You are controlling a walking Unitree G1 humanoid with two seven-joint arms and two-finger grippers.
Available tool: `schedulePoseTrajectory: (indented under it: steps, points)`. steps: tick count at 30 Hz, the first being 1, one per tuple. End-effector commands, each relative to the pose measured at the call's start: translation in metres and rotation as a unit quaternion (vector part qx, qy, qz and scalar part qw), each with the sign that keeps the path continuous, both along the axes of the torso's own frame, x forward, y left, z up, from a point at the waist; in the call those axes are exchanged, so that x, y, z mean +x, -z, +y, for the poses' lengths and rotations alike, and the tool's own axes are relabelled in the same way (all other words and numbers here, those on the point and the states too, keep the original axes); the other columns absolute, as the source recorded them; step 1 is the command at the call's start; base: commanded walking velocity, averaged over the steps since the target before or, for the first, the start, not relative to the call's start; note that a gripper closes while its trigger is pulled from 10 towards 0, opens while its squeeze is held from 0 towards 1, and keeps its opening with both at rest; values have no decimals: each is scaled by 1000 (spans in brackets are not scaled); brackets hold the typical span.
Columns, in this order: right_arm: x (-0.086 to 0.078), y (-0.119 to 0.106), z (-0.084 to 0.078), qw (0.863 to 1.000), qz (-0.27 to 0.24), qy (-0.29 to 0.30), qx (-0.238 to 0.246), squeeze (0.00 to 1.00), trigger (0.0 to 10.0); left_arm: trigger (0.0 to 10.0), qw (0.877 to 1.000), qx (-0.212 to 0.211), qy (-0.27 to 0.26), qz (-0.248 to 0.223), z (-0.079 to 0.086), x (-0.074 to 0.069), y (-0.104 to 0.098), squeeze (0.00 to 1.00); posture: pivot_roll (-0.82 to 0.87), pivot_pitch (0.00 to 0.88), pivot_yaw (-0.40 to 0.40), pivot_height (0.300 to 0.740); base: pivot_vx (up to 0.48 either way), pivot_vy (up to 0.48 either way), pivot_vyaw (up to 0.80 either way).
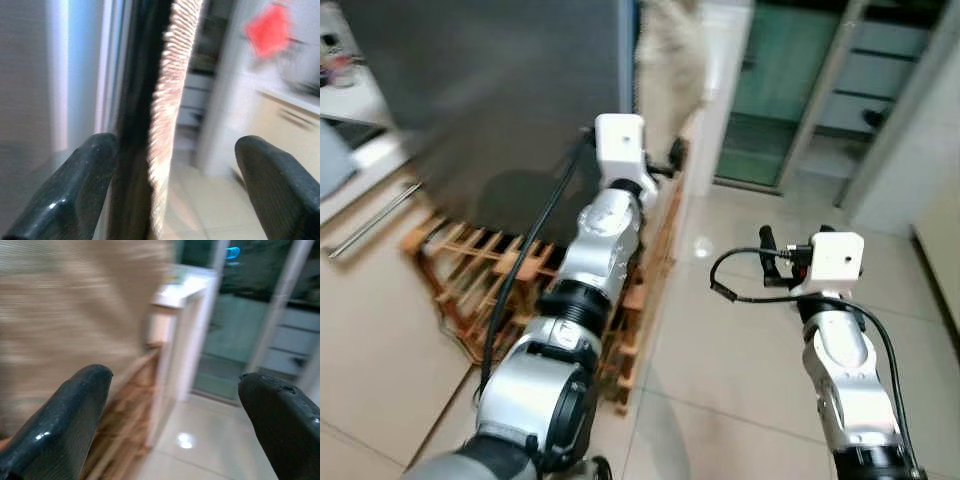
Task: Restocking fridge
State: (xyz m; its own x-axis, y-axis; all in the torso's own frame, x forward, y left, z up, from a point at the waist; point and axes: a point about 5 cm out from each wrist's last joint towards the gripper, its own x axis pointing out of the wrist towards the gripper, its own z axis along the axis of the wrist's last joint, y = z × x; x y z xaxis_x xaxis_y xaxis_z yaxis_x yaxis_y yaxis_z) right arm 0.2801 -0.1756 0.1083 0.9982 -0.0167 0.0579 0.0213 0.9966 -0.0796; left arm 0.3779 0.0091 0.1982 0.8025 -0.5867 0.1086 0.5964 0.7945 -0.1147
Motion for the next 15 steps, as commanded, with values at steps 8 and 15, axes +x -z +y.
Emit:
schedulePoseTrajectory:
  steps: [8, 15]
  points:
    - [-10, 3, -5, 1000, 4, 12, -9, 20, 10000, 10000, 954, -91, 282, -45, -125, -69, -46, 0, -234, 0, 25, 740, 0, 0, 0]
    - [-11, 3, -6, 1000, 3, 13, -12, 27, 10000, 10000, 961, -84, 258, -56, -110, -61, -39, 0, -225, 0, 13, 740, 0, 0, 0]
